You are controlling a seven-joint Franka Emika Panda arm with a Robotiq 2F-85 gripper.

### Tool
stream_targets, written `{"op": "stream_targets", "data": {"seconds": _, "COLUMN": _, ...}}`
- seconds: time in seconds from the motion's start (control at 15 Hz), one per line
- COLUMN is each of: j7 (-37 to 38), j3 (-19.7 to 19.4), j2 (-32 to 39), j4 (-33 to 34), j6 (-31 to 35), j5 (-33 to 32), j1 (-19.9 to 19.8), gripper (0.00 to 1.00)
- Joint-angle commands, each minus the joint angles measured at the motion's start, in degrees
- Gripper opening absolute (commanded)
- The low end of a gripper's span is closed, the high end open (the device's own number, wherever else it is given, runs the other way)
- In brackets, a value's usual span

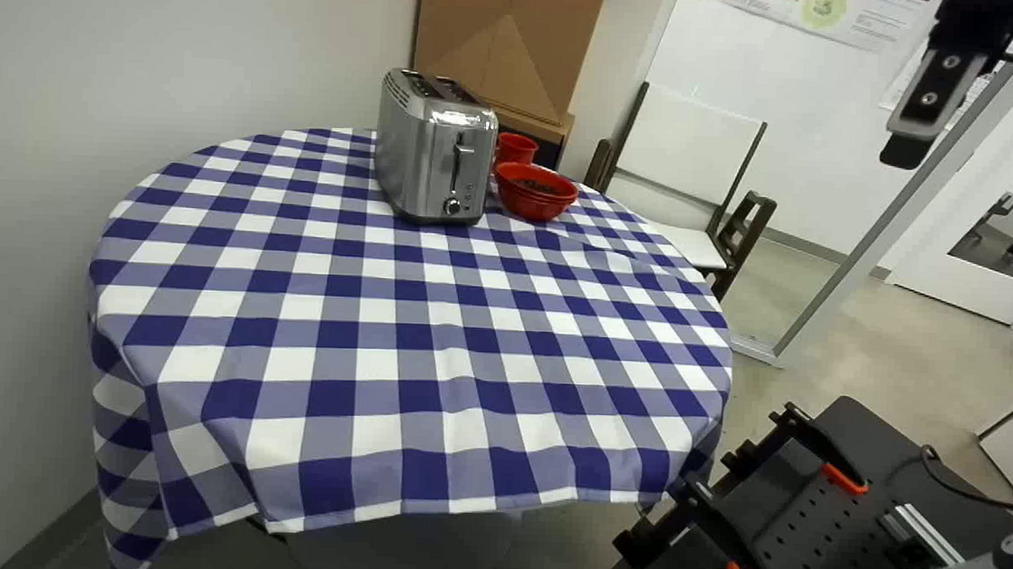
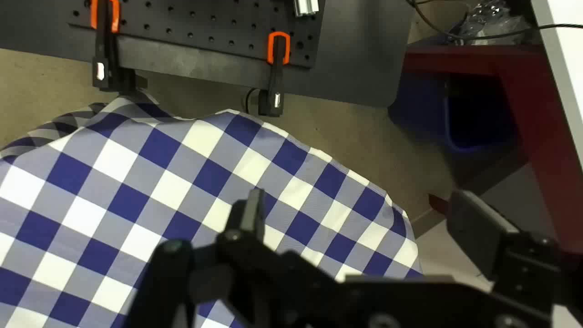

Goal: Push down the toaster lever

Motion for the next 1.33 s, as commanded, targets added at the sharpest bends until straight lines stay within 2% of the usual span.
{"op": "stream_targets", "data": {"seconds": 0.0, "j7": -0.56, "j3": 0.73, "j2": 0.06, "j4": 0.11, "j6": -0.2, "j5": 0.5, "j1": -0.89, "gripper": 1.0}}
{"op": "stream_targets", "data": {"seconds": 0.2, "j7": 0.57, "j3": 1.76, "j2": 5.39, "j4": 2.37, "j6": 4.41, "j5": -0.53, "j1": -1.92, "gripper": 1.0}}
{"op": "stream_targets", "data": {"seconds": 0.47, "j7": 0.3, "j3": 1.98, "j2": 17.45, "j4": 7.76, "j6": 20.47, "j5": -1.51, "j1": -3.24, "gripper": 1.0}}
{"op": "stream_targets", "data": {"seconds": 0.67, "j7": 0.8, "j3": 1.85, "j2": 26.54, "j4": 13.29, "j6": 28.37, "j5": -1.69, "j1": -3.54, "gripper": 1.0}}
{"op": "stream_targets", "data": {"seconds": 1.0, "j7": 2.47, "j3": 2.95, "j2": 43.71, "j4": 27.25, "j6": 33.16, "j5": -4.95, "j1": -4.31, "gripper": 1.0}}
{"op": "stream_targets", "data": {"seconds": 1.27, "j7": 8.93, "j3": 4.22, "j2": 56.6, "j4": 39.82, "j6": 35.85, "j5": -15.36, "j1": -4.77, "gripper": 1.0}}
